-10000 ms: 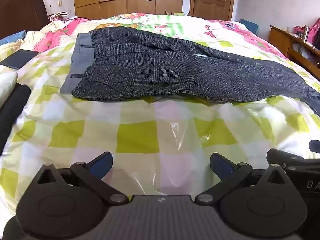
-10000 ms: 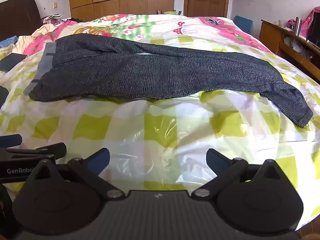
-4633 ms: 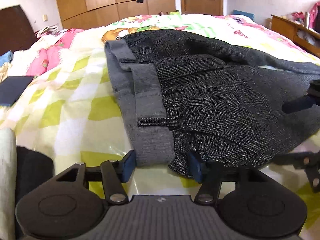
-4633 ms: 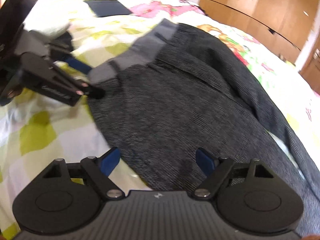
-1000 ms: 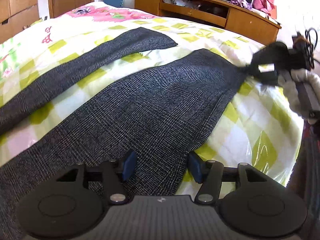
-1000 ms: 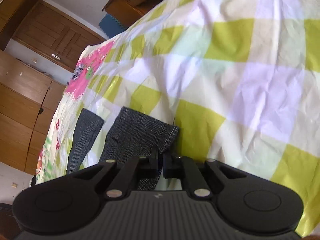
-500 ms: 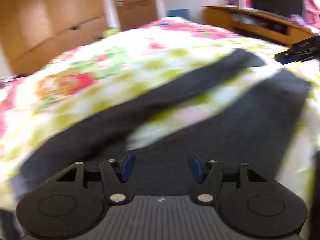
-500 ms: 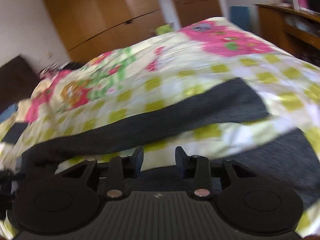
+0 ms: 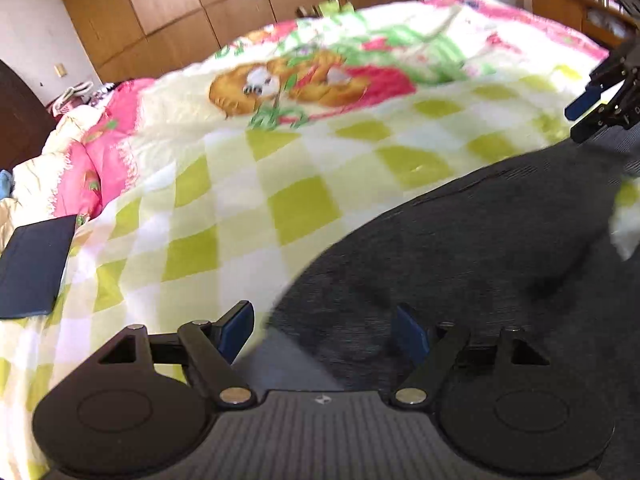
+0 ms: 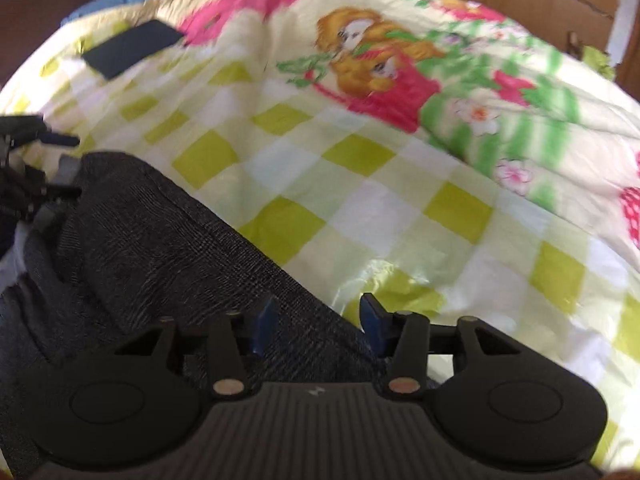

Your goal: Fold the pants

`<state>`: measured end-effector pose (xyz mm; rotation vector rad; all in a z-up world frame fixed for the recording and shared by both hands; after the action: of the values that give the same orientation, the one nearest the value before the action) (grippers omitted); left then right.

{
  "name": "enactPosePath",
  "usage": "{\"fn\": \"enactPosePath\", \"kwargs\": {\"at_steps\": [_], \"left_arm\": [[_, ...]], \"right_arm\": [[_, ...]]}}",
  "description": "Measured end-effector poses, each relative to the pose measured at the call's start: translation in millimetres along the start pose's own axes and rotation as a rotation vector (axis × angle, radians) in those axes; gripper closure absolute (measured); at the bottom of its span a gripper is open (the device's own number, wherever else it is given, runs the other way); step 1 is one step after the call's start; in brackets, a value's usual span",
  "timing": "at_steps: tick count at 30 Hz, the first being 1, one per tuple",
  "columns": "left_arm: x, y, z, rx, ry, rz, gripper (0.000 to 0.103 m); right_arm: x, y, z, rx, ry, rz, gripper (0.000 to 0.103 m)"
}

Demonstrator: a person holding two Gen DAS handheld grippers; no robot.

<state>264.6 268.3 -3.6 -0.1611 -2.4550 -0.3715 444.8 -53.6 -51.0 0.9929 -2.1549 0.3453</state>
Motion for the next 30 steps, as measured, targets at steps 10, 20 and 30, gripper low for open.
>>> {"fn": "enactPosePath", "kwargs": {"at_steps": [10,20,30], "left_arm": [[-20.0,16.5,25.4,0.066,0.117,0.061,0.027],[-2.8,7.9,8.5,-0.041,0.084,0.057,0.077],[-19.3,8.3,14.0,-0.029,0.133,0.049,0.076]], "right_arm": [[-36.1,-10.8,1.4,0.047,0.173,-0.070,0.046],[-32.5,0.0,6.6,0.146,0.272,-0.099,0.048],[-26.0,18.2,9.4,0.151,0.287,-0.015,0.097]]}}
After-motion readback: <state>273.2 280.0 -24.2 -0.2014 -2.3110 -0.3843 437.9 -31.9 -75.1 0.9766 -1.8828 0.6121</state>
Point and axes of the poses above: each gripper's, at about its wrist camera, not at the fingertips, and x roughly against the way its jaws point, y to its left, z to its underside, the point moved 4 cm from there along -x, roughly the way its jaws point, and after that the axes turned 13 degrees about -y, right-handed, at the moved point
